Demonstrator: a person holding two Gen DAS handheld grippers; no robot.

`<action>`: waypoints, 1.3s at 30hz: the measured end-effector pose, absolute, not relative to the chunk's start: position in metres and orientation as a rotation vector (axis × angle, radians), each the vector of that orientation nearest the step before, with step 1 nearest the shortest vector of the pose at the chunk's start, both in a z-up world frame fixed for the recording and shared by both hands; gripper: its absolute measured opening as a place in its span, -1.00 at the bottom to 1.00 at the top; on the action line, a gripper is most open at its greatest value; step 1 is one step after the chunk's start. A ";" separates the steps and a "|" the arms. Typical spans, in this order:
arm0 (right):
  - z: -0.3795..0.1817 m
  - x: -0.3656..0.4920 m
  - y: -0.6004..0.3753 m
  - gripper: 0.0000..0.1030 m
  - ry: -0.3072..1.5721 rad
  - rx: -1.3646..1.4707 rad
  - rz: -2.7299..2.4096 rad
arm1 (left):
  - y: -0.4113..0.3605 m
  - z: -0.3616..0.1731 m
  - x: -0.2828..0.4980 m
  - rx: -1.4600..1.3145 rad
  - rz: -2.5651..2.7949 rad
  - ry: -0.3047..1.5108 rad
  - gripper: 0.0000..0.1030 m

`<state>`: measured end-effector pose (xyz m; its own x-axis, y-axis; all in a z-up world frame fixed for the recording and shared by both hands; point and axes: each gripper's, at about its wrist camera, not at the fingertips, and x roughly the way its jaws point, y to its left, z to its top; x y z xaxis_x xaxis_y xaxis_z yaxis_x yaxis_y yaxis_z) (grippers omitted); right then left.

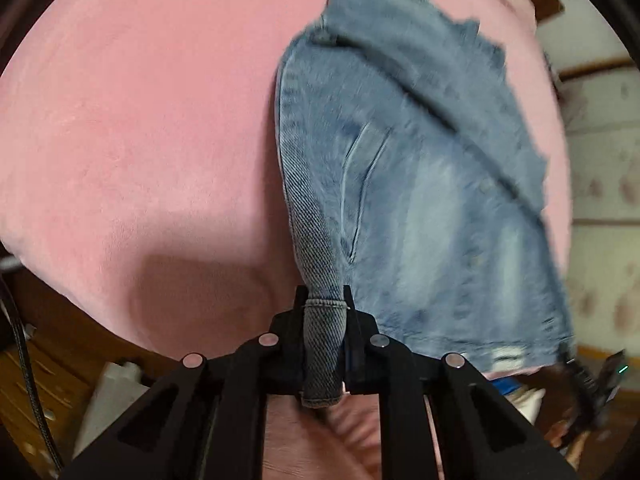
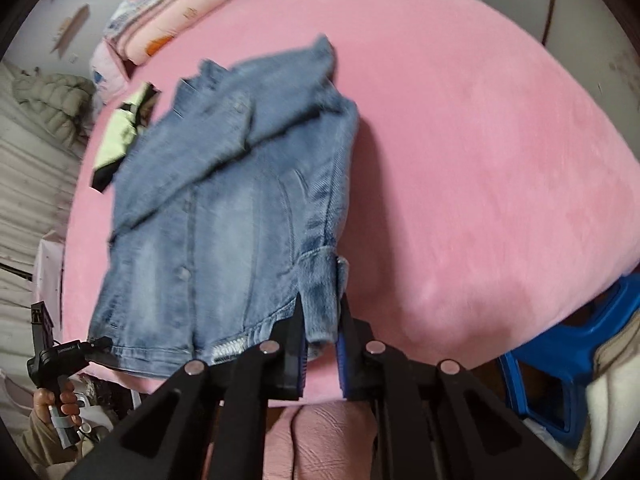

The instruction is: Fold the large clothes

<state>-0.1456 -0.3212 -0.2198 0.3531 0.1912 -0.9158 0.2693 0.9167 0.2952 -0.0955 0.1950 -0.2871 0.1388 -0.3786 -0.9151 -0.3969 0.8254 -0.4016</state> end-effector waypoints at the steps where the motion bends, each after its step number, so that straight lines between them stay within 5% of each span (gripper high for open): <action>1: -0.210 -0.142 -0.320 -0.81 1.203 0.440 -0.041 | 0.200 -0.274 -0.092 -0.715 0.003 1.435 -0.80; 8: -0.131 -0.090 -0.323 -0.84 1.044 0.473 0.011 | 0.227 -0.194 -0.034 -0.888 0.003 1.245 -0.81; 16: -0.096 0.054 -0.338 -0.88 0.970 0.516 0.058 | 0.238 -0.171 0.113 -0.936 0.154 1.174 -0.81; 21: -0.138 0.156 -0.350 -0.81 1.020 0.551 -0.024 | 0.238 -0.215 0.198 -0.913 0.268 1.203 -0.62; 25: -0.181 0.213 -0.363 -0.61 1.078 0.557 -0.154 | 0.228 -0.248 0.245 -0.775 0.322 1.217 0.25; 28: -0.211 0.240 -0.366 -0.42 1.146 0.501 -0.175 | 0.229 -0.253 0.261 -0.694 0.303 1.185 0.31; 39: -0.302 0.261 -0.369 -0.42 1.331 0.319 -0.107 | 0.204 -0.318 0.273 -0.409 0.149 1.295 0.31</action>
